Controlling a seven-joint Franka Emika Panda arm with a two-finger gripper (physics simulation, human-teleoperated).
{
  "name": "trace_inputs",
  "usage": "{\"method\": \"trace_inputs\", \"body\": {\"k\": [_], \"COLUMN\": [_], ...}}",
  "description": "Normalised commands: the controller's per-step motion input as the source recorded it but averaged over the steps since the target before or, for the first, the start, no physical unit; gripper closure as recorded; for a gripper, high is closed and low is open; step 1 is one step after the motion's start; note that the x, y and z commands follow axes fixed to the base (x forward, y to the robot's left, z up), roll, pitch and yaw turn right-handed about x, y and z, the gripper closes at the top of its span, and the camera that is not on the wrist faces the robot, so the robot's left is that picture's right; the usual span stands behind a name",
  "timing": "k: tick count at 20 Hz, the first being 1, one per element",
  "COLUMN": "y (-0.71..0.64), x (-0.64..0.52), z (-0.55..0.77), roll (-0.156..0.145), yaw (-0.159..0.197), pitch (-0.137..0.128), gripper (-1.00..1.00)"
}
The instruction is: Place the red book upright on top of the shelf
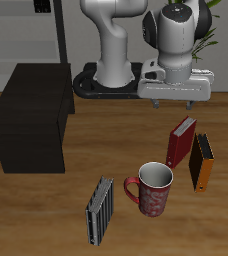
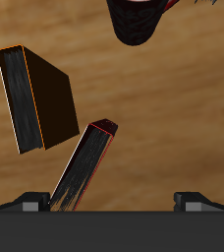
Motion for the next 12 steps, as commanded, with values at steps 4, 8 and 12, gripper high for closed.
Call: {"method": "trace_inputs", "body": {"k": [4, 8, 12], "y": [0.10, 0.13, 0.08], "x": [0.02, -0.03, -0.03], "z": [-0.14, -0.22, -0.16], "roll": [0.040, 0.013, -0.007], "yaw": [-0.016, -0.003, -0.022], "pitch": [-0.013, -0.054, -0.034], "gripper": [-1.00, -1.00, -1.00]}}
